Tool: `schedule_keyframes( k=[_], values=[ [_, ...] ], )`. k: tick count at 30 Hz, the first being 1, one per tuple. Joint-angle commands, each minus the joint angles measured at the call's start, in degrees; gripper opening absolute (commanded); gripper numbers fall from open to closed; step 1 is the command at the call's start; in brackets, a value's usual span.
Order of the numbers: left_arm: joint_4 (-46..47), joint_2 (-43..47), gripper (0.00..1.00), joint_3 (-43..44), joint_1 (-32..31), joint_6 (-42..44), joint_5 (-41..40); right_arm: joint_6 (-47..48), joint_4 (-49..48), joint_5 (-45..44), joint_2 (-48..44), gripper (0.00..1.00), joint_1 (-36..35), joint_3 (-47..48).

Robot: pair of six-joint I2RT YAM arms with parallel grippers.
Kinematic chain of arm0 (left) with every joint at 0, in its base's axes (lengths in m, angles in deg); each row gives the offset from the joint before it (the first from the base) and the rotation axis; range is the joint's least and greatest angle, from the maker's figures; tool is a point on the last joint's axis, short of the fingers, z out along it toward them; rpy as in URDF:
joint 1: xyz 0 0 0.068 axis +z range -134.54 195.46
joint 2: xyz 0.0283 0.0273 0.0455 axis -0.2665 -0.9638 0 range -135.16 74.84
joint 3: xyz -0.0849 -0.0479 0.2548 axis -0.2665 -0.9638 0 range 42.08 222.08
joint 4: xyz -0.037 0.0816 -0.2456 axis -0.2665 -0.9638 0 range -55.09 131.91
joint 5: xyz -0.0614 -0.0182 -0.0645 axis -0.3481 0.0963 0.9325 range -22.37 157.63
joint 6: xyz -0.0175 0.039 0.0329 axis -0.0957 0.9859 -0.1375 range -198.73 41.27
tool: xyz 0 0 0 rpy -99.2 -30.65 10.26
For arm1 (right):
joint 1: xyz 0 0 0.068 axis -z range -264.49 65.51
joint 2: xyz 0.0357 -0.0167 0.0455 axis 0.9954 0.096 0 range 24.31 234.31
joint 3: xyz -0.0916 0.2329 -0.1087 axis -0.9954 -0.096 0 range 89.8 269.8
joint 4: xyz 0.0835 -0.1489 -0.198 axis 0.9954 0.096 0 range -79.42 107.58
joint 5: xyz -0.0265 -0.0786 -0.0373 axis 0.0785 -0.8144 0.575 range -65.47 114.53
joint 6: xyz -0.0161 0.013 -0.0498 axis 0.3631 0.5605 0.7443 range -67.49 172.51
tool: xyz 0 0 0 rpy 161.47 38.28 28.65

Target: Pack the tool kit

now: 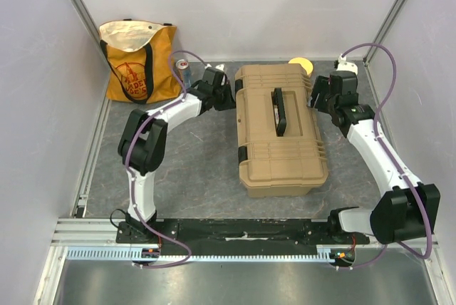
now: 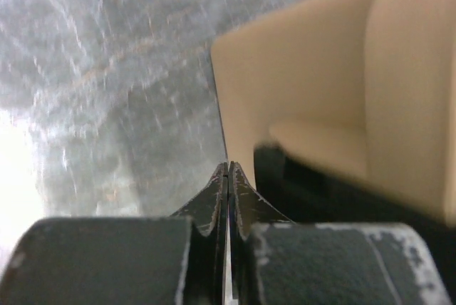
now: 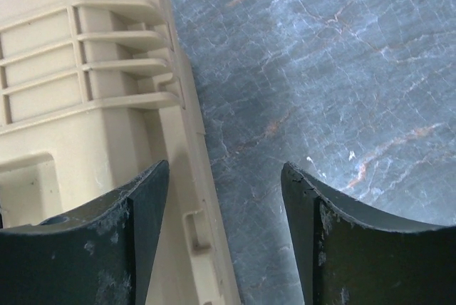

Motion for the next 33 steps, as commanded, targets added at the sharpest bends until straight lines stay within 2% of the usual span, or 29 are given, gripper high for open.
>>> schedule_keyframes(
  k=[1, 6, 11, 14, 16, 17, 19, 21, 27, 33],
  values=[
    [4.92, 11.99, 0.06, -7.13, 0.76, -4.78, -4.48, -2.33, 8.03, 5.26, -1.65, 0.74, -4.10, 2.91],
    [-1.22, 20.44, 0.26, -10.57, 2.79, -1.18, -8.88, -1.80, 9.97, 0.16, -4.82, 0.80, -4.10, 6.60],
    [-5.63, 29.40, 0.48, -13.20, 2.87, 1.38, -9.42, 0.13, 14.09, -1.52, -8.86, 0.86, -4.10, 10.29],
    [-8.00, 35.55, 0.57, -14.87, 2.79, 2.69, -9.07, 1.71, 15.51, 3.82, -11.84, 0.86, -4.19, 12.14],
    [-10.10, 39.07, 0.67, -15.14, 2.87, 3.13, -9.16, 3.20, 14.20, 12.06, -13.43, 0.86, -4.19, 11.88],
    [-11.34, 40.39, 0.76, -14.88, 2.87, 3.49, -8.98, 3.56, 13.75, 16.11, -13.87, 0.86, -4.19, 11.62],
    [-13.80, 43.03, 0.80, -14.18, 2.87, 4.01, -8.72, 2.95, 13.75, 23.16, -14.14, 0.86, -4.28, 11.44],
    [-15.82, 45.67, 0.84, -13.65, 2.87, 4.63, -8.19, 2.25, 13.23, 24.85, -14.31, 0.86, -4.80, 10.83],
    [-21.27, 52.09, 0.85, -14.43, 2.87, 7.09, -6.08, 1.80, 13.05, 24.59, -12.21, 0.82, -9.54, 9.51],
    [-25.14, 58.24, 0.85, -17.25, 2.79, 7.44, -5.47, 0.40, 12.43, 19.14, -7.91, 0.75, -14.20, 9.33]
  ],
)
